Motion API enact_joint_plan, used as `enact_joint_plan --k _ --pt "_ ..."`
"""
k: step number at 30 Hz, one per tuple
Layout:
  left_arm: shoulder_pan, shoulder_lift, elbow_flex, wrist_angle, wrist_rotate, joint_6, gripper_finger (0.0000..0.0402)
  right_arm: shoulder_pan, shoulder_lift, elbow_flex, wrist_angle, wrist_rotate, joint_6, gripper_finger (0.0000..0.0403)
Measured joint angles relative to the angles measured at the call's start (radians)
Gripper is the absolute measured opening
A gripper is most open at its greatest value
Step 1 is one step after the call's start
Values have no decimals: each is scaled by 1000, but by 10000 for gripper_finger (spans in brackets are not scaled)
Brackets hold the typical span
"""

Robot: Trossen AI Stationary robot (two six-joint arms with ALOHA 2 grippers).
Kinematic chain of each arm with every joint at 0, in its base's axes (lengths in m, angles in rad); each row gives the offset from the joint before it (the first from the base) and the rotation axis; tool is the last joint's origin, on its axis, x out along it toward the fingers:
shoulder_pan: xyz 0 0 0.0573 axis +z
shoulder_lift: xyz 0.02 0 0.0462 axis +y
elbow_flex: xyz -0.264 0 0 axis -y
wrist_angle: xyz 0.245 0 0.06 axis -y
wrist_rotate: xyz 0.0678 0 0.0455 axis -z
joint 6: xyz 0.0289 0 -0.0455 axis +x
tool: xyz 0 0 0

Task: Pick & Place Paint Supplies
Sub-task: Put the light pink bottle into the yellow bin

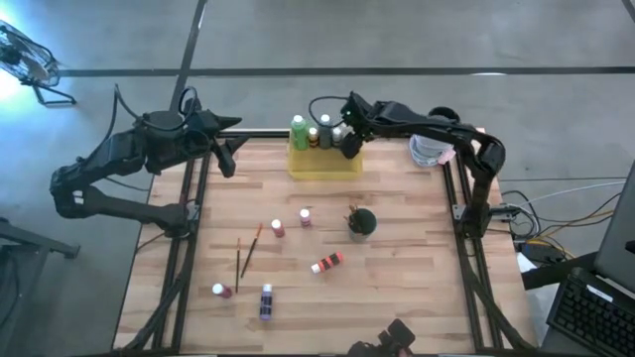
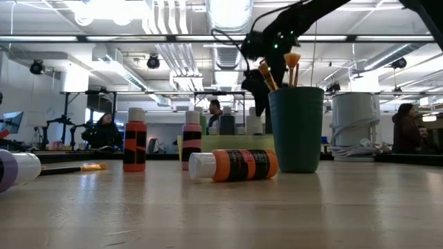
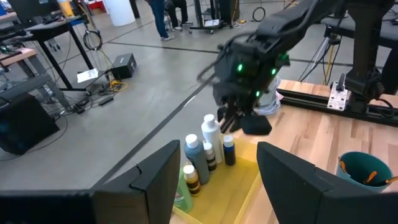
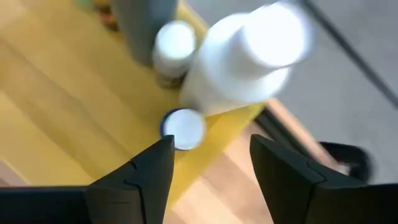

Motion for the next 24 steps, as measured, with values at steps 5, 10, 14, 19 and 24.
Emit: enact_joint_plan --k 5,10,14,19,24 --pt "0 0 0 0 0 0 218 1 -81 0 -10 30 -3 211" --pt "0 0 0 0 -2 0 218 14 -164 0 -9 33 -3 197" --pt "0 0 0 0 -2 0 218 37 -231 0 -9 32 -3 180" --pt "0 0 0 0 -2 0 218 81 -313 0 -9 32 -2 159" --pt "0 0 0 0 -2 -22 218 154 -375 0 -8 32 0 138"
